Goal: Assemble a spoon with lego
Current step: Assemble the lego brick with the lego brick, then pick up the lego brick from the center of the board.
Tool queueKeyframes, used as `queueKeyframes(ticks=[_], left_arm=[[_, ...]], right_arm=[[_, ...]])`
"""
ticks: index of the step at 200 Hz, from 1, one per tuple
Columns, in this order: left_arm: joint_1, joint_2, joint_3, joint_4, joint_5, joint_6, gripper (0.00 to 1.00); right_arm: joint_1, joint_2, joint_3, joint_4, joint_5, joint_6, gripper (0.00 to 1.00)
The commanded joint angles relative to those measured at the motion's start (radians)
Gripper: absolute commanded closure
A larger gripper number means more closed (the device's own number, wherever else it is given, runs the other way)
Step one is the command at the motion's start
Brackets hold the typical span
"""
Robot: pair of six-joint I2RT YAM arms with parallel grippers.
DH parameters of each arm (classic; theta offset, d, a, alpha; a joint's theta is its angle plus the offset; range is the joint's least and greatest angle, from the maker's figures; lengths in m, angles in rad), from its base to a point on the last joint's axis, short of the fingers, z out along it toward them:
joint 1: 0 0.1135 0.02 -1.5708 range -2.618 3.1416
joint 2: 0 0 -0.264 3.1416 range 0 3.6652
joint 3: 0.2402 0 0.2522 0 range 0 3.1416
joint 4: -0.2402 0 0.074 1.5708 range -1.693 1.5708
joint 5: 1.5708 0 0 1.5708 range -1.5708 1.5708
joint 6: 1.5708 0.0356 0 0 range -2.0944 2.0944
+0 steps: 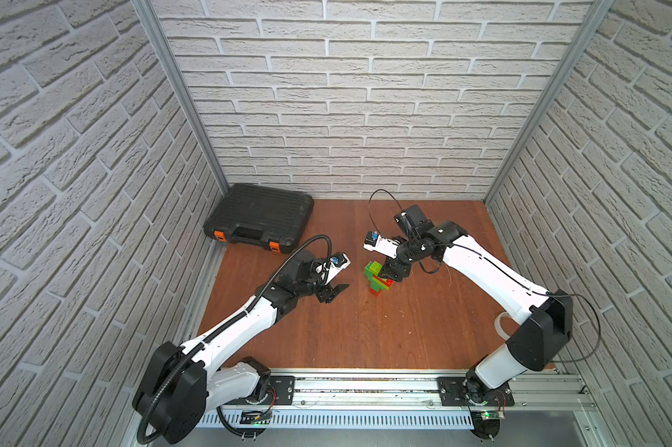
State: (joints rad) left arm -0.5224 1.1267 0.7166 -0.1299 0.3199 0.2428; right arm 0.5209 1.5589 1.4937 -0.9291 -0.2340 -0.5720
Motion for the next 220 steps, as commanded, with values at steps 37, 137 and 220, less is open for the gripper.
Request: queueKeyframes(ticks=[37,137,220], left_arm=[[0.216,0.056,0.098,-0.481,-0.146,0.061,0.23],[0.305,0.426,0.193,-0.456,-0.221,0.263,0.27],[0.287,0.527,0.236,-0.469,-0.234,0.263,0.53]], right_arm=[[0.003,-0.118,-0.049,0.052,-0.003,0.005,0.20],[-0.006,-0.082,-0.021,0.012,-0.001,-0.001,0.21],[-0.006,-0.080,0.003,-0.023,0.018,-0.002,0.22]])
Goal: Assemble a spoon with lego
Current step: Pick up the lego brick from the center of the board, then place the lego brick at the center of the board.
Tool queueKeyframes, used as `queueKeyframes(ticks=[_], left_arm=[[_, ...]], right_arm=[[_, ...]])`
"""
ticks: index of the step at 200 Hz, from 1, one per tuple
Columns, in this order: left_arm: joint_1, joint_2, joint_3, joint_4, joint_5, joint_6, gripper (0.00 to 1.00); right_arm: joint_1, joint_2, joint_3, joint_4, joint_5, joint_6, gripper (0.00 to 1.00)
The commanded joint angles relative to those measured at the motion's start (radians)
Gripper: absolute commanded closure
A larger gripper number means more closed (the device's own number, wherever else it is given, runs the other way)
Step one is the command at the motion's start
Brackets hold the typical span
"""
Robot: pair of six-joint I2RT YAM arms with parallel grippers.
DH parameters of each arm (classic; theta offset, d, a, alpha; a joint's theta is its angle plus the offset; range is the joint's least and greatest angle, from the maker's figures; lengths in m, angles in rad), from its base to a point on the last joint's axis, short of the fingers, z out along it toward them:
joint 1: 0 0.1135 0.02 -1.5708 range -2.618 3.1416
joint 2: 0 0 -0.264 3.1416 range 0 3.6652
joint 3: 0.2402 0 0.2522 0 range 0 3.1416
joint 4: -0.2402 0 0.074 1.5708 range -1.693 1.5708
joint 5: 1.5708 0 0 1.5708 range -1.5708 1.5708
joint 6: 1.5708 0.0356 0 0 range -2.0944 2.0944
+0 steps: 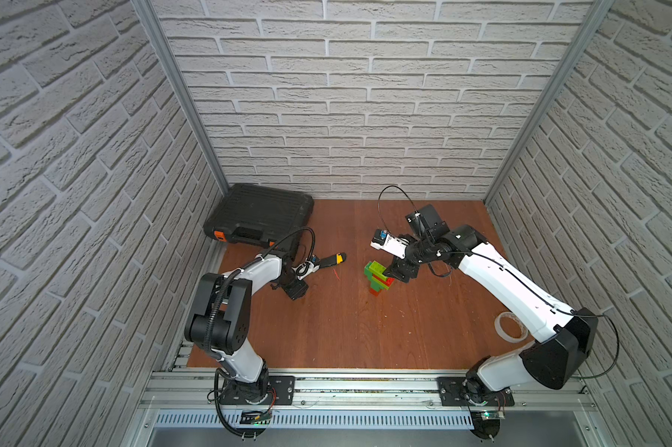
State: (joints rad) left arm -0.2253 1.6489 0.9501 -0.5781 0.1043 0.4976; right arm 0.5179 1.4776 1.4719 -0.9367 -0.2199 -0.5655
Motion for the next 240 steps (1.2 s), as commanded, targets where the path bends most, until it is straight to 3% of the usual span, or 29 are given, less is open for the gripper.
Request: queueKeyframes(ticks=[1,24,39,95,131,157,178,206,222,240], left_arm=[[-0.011,0.005,0.003,-0.021,-0.019,0.009,0.54],[-0.043,-0.007,-0.002,-0.040,-0.022,-0.002,0.75],[-0.091,-0.035,-0.012,-0.055,-0.026,-0.022,0.82],[-0.533,-0.149,-0.045,-0.047,-0.080,-0.258,0.81],[-0.649,-0.064,-0.039,0.011,-0.095,-0.367,0.76],[-0.658,-0.053,-0.045,0.011,-0.120,-0.356,0.60],[-0.660,-0.082,-0.059,0.032,-0.118,-0.348,0.38],[-0.628,-0.168,-0.084,0.051,-0.121,-0.345,0.30],[-0.545,-0.288,-0.122,0.079,-0.097,-0.380,0.29],[-0.357,-0.459,-0.187,0.146,-0.022,-0.436,0.24]], right_arm=[[-0.003,0.001,0.025,-0.016,0.004,-0.008,0.22],[-0.003,-0.007,0.025,-0.017,0.009,-0.008,0.23],[-0.002,-0.020,0.020,-0.016,0.014,-0.008,0.23],[-0.019,-0.124,-0.062,0.009,0.027,-0.004,0.23],[-0.021,-0.140,-0.056,-0.006,0.038,-0.008,0.23],[-0.022,-0.151,-0.059,-0.016,0.033,-0.008,0.23],[-0.020,-0.157,-0.063,-0.019,0.028,-0.008,0.23],[-0.017,-0.162,-0.058,-0.028,0.008,-0.005,0.24],[0.016,-0.176,-0.060,-0.024,0.034,0.056,0.24],[0.128,-0.192,-0.070,-0.013,0.150,0.144,0.24]])
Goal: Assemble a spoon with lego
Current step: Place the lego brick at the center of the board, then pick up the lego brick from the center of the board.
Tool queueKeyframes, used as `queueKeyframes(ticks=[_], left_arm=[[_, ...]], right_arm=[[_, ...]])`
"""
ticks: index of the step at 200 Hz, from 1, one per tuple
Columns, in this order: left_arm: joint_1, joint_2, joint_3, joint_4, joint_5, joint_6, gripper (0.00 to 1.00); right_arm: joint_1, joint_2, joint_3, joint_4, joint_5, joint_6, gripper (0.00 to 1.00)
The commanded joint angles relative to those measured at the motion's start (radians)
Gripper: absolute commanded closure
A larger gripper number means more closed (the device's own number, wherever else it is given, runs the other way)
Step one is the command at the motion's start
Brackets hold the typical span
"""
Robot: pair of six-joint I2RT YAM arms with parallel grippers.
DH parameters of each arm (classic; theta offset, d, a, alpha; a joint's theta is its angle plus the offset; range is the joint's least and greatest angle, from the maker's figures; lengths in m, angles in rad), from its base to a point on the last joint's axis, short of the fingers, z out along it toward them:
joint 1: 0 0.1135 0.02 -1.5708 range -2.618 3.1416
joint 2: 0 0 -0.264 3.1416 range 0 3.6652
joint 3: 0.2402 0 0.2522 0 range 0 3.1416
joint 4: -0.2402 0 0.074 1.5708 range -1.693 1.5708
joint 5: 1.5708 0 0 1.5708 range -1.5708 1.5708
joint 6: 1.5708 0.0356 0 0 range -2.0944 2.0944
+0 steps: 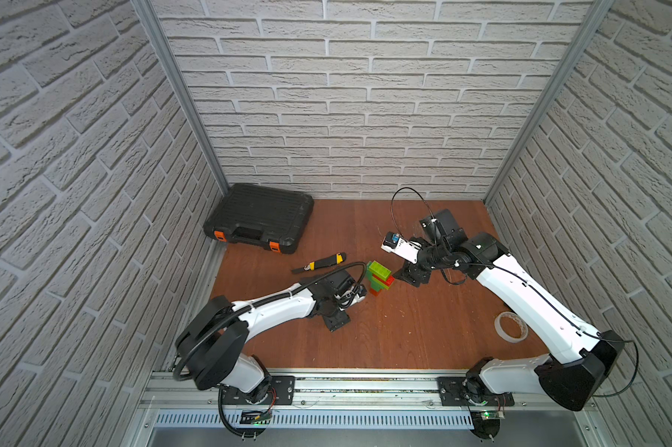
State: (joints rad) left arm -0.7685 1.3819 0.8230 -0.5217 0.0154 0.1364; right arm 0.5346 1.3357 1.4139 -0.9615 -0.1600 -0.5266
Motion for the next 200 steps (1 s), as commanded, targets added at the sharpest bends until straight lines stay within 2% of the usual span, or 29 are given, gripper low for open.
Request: queueKeyframes(ticks=[1,20,32,55,66,77,101,138,176,200], left_arm=[[0.198,-0.200,-0.064,0.094,0.071,-0.077,0.24],[0.417,-0.334,-0.100,0.147,0.194,-0.098,0.22],[0.506,-0.381,-0.112,0.160,0.204,-0.090,0.21],[0.621,-0.416,-0.134,0.161,0.199,-0.098,0.19],[0.662,-0.419,-0.142,0.147,0.202,-0.108,0.19],[0.684,-0.420,-0.145,0.124,0.205,-0.108,0.19],[0.698,-0.425,-0.140,0.095,0.197,-0.099,0.19],[0.703,-0.416,-0.141,0.095,0.206,-0.096,0.18],[0.703,-0.412,-0.142,0.094,0.204,-0.095,0.18],[0.704,-0.410,-0.142,0.093,0.198,-0.094,0.18]], right_arm=[[0.115,-0.050,-0.012,0.013,0.096,0.110,0.24],[0.265,-0.024,-0.018,0.054,0.220,0.290,0.24],[0.358,0.024,-0.015,0.076,0.289,0.426,0.26],[0.493,0.169,0.003,0.118,0.399,0.688,0.28],[0.515,0.269,0.036,0.097,0.397,0.821,0.30],[0.533,0.373,0.070,0.086,0.357,0.899,0.33],[0.574,0.537,0.093,0.126,0.302,0.936,0.33],[0.569,0.675,0.140,0.130,0.286,0.960,0.33],[0.559,0.720,0.151,0.154,0.263,0.970,0.34],[0.559,0.734,0.155,0.157,0.287,0.978,0.39]])
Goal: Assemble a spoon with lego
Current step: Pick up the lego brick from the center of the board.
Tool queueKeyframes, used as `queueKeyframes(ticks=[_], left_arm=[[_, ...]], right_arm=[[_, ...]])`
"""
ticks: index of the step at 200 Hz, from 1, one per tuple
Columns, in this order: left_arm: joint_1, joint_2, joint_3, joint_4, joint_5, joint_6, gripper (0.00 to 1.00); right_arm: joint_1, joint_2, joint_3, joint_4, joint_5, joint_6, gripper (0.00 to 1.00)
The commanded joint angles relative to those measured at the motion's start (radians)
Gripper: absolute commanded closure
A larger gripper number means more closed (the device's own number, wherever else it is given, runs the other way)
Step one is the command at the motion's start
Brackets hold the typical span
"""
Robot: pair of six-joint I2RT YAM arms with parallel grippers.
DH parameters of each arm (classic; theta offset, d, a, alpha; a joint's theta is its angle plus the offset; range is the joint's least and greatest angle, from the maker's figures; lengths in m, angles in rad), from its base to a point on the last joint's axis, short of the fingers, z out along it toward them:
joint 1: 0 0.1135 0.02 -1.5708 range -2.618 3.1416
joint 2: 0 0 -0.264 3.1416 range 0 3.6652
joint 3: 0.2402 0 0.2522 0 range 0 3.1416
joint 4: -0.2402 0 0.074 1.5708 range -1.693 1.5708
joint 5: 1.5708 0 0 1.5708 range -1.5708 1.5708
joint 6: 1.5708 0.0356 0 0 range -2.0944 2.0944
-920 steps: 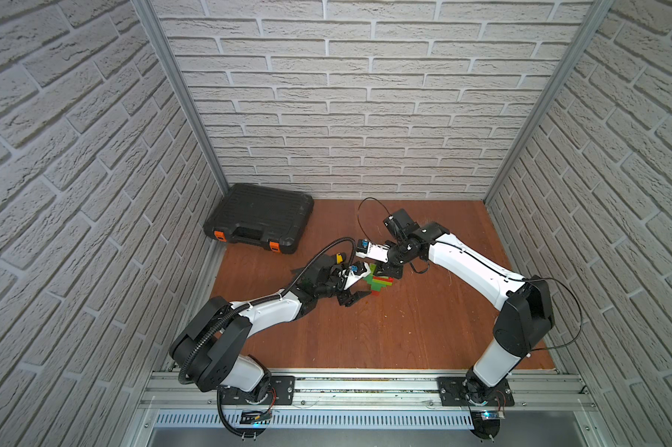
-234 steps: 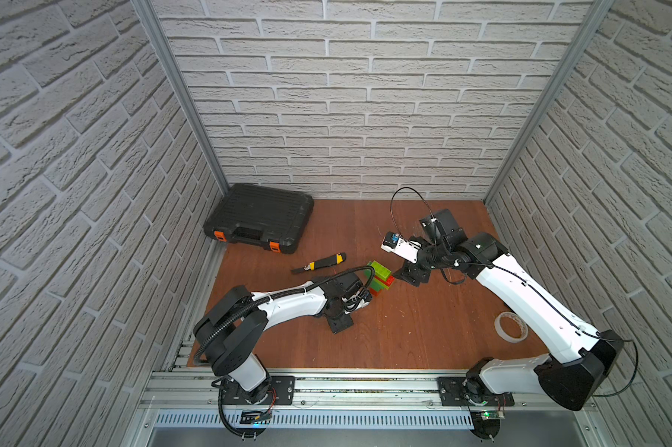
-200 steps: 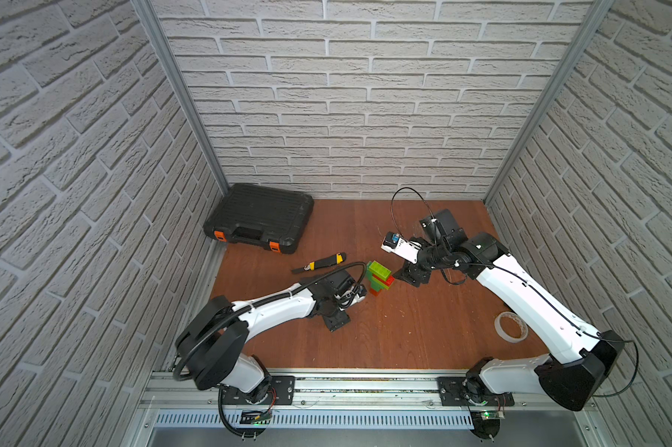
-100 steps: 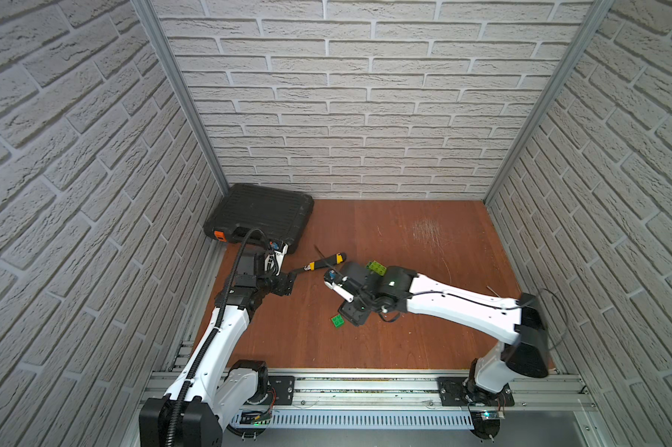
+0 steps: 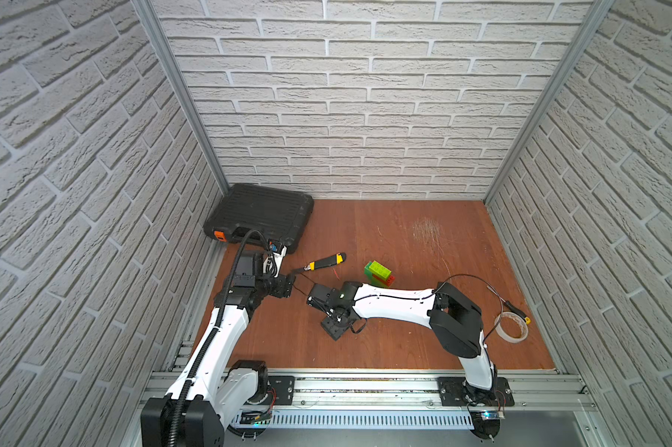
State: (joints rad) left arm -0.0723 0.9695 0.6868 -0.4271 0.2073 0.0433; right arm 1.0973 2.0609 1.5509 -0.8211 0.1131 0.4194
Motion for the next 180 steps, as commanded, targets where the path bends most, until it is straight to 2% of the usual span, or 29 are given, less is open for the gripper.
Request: queueKeyframes(ticks=[1,92,124,144,180], left_arm=[[0.008,0.003,-0.006,-0.002,0.006,-0.001,0.18],[0.008,0.013,-0.005,-0.006,0.006,0.000,0.19],[0.008,0.012,-0.006,-0.007,0.007,0.003,0.19],[0.008,-0.003,-0.015,0.006,0.034,0.011,0.19],[-0.018,-0.069,-0.073,0.135,0.180,0.015,0.19]], right_arm=[[-0.004,0.008,0.018,0.018,0.015,0.032,0.39],[-0.022,0.052,0.044,0.021,0.026,0.019,0.58],[-0.022,0.045,0.053,0.003,0.046,-0.005,0.73],[-0.022,-0.012,0.083,-0.053,0.065,-0.046,0.79],[-0.049,-0.228,0.193,-0.248,0.107,-0.210,0.83]])
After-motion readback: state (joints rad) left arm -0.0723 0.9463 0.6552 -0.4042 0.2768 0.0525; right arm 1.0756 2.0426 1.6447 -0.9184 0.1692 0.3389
